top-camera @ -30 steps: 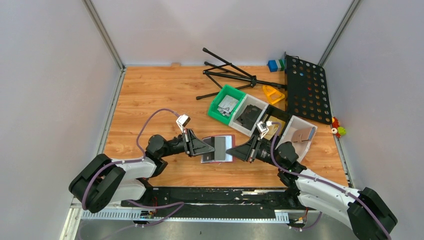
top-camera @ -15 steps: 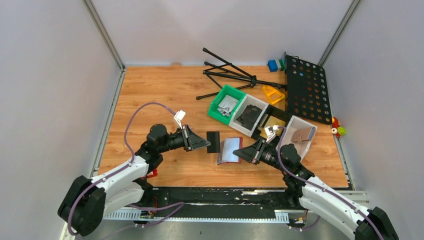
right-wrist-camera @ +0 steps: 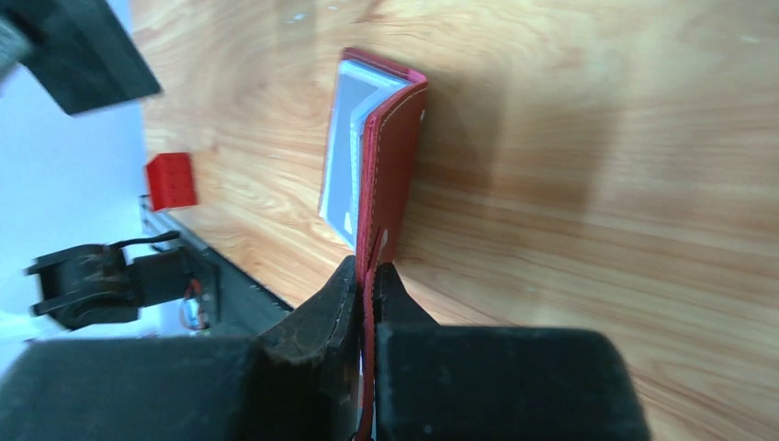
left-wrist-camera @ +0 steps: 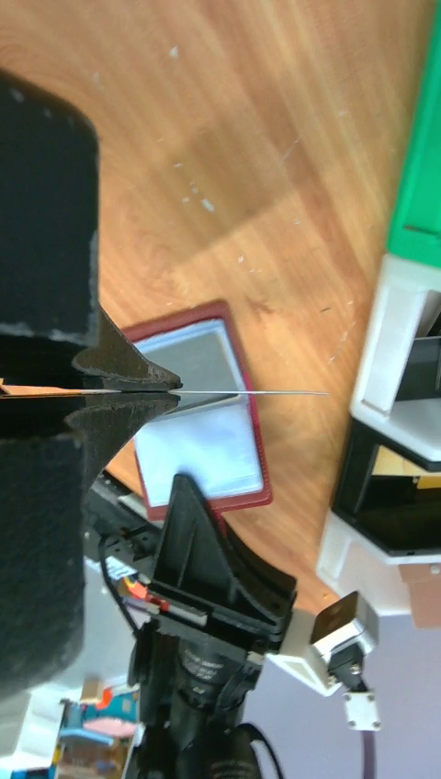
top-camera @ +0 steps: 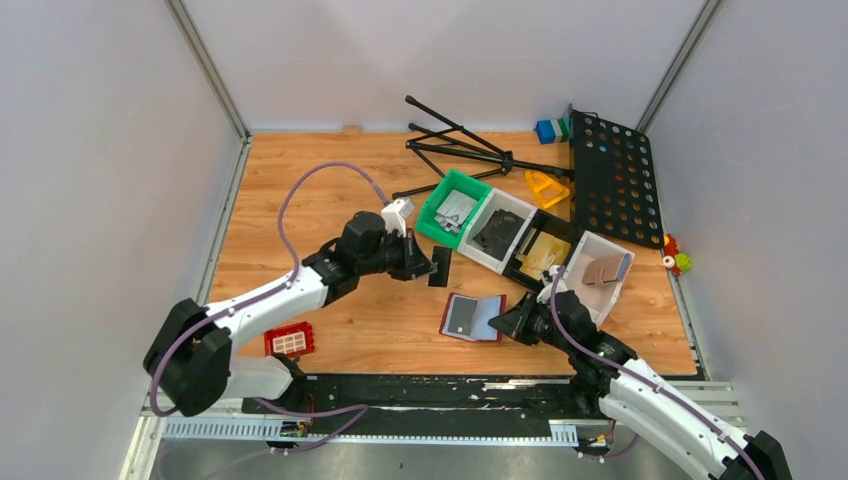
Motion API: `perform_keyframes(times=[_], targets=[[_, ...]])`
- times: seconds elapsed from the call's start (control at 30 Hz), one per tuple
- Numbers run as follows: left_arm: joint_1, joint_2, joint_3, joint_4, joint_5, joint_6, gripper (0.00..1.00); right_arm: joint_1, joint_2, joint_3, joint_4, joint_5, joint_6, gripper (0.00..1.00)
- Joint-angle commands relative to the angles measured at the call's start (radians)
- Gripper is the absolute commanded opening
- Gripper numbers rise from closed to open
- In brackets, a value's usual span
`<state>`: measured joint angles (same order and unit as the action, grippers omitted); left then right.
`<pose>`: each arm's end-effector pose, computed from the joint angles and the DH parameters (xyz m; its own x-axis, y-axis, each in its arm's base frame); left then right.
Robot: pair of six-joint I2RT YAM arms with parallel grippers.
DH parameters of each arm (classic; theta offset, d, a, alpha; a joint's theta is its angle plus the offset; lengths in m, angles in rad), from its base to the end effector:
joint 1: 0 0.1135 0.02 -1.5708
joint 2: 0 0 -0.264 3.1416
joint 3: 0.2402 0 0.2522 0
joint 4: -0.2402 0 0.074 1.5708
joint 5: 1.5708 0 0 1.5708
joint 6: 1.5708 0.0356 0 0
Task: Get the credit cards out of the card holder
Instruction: Remove the credit card from the card holder, then place the credit card in the storage box.
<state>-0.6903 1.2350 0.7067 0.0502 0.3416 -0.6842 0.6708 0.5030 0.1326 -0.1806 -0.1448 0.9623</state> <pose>0.2008 -0.1813 0.2416 -0.7991 -0.1124 -0.5906 0.4184 0.6014 -0.6806 0.1001 0.0860 0.1508 -0.8181 0.3873 -0.4250 -0.0702 0.6664 0.7423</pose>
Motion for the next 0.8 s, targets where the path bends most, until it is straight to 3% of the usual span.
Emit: perform_keyframes(times=[0.0,0.17,0.43,0.77], targets=[[-0.018,0.104,0.144,-0.004,-0.081,0.119,0.0,-0.002,-0.011,0.067,-0.137,0.104,-0.078,0.0],[-0.037,0.311,0.326,0.02,-0.025,0.155,0.0,-0.002,-0.01,0.071,-0.156,0.129,-0.116,0.0],[-0.069,0.615,0.69,-0.178,-0.049,0.289,0.0,-0.001,-0.015,0.089,-0.148,0.133,-0.171,0.0],[-0.078,0.899,1.027,-0.275,0.006,0.303,0.0,-0.001,-0.023,0.099,-0.085,0.081,-0.25,0.0]])
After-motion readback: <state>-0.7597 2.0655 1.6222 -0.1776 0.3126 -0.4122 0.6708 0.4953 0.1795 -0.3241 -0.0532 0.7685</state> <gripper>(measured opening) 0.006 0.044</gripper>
